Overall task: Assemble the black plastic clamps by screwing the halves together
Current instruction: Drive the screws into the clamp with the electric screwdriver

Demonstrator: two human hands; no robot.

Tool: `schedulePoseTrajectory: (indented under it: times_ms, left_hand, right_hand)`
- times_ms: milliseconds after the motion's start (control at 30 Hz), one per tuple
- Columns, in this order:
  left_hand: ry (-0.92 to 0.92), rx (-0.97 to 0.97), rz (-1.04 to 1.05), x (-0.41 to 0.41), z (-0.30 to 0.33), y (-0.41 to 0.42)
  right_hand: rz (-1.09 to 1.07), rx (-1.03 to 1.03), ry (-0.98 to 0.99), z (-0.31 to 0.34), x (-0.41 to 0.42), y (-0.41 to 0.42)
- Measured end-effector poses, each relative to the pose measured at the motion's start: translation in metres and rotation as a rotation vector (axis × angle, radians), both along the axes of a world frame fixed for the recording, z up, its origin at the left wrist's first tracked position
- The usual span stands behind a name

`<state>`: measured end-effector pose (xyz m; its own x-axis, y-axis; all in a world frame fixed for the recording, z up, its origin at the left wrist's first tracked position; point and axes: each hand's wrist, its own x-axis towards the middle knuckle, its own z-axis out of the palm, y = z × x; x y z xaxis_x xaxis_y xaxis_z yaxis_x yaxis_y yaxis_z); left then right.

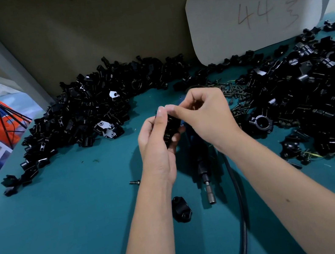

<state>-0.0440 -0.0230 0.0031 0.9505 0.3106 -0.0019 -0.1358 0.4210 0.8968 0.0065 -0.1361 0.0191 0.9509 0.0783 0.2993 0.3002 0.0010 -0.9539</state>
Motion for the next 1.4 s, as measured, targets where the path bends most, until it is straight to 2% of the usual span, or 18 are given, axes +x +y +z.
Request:
schedulePoseTrajectory:
  times_ms: [67, 133, 233, 300, 367, 433, 533, 600, 867, 900, 967, 1033, 1100, 1233, 1400]
  left_hand:
    - [0.05, 0.013, 0.043, 0.001, -0.003, 0.001]
    - [0.086, -0.06, 0.081, 0.003, -0.002, 0.004]
    - [0.118, -0.173, 0.051, 0.004, 0.003, 0.009]
    - [0.145, -0.213, 0.011, 0.004, 0.003, 0.012]
    - [0.172, -0.227, -0.032, 0.002, 0.002, 0.016]
    - [0.193, -0.247, -0.1, 0.001, 0.002, 0.02]
    - [0.213, -0.324, -0.23, -0.001, 0.004, 0.022]
    - [0.223, -0.347, -0.289, -0.003, 0.004, 0.023]
    - [0.276, -0.225, -0.409, -0.001, 0.0, 0.028]
    - [0.269, -0.158, -0.389, -0.001, 0.0, 0.027]
    - [0.235, 0.138, -0.258, 0.0, -0.001, 0.024]
    - [0.179, 0.423, -0.142, 0.0, -0.002, 0.023]
    - [0.15, 0.485, -0.143, 0.0, -0.004, 0.021]
    - [0.157, 0.547, -0.255, -0.003, -0.001, 0.023]
    - [0.175, 0.577, -0.325, -0.004, 0.002, 0.022]
  right_hand:
    - [-0.039, -0.096, -0.001, 0.002, 0.0, -0.001]
    - [-0.105, -0.238, -0.015, 0.004, 0.001, -0.004]
    - [-0.287, -0.638, -0.064, 0.002, 0.0, -0.007]
    - [-0.289, -0.898, 0.028, -0.002, -0.004, -0.005]
    - [-0.256, -0.997, 0.1, -0.005, -0.007, -0.002]
    - [-0.256, -0.979, 0.151, -0.004, -0.003, -0.002]
    - [-0.169, -0.904, 0.268, 0.004, 0.009, -0.013]
    - [-0.075, -0.777, 0.316, 0.005, 0.016, -0.024]
    - [0.168, 0.413, 0.478, 0.025, 0.021, -0.057]
    - [0.255, 0.527, 0.482, 0.029, 0.019, -0.06]
    - [0.358, 0.71, 0.492, 0.036, 0.016, -0.064]
    - [0.334, 0.893, 0.487, 0.043, 0.014, -0.063]
    - [0.279, 0.956, 0.392, 0.047, 0.01, -0.059]
    - [0.045, 0.792, 0.159, 0.053, 0.005, -0.053]
    - [-0.042, 0.832, 0.05, 0.069, 0.002, -0.056]
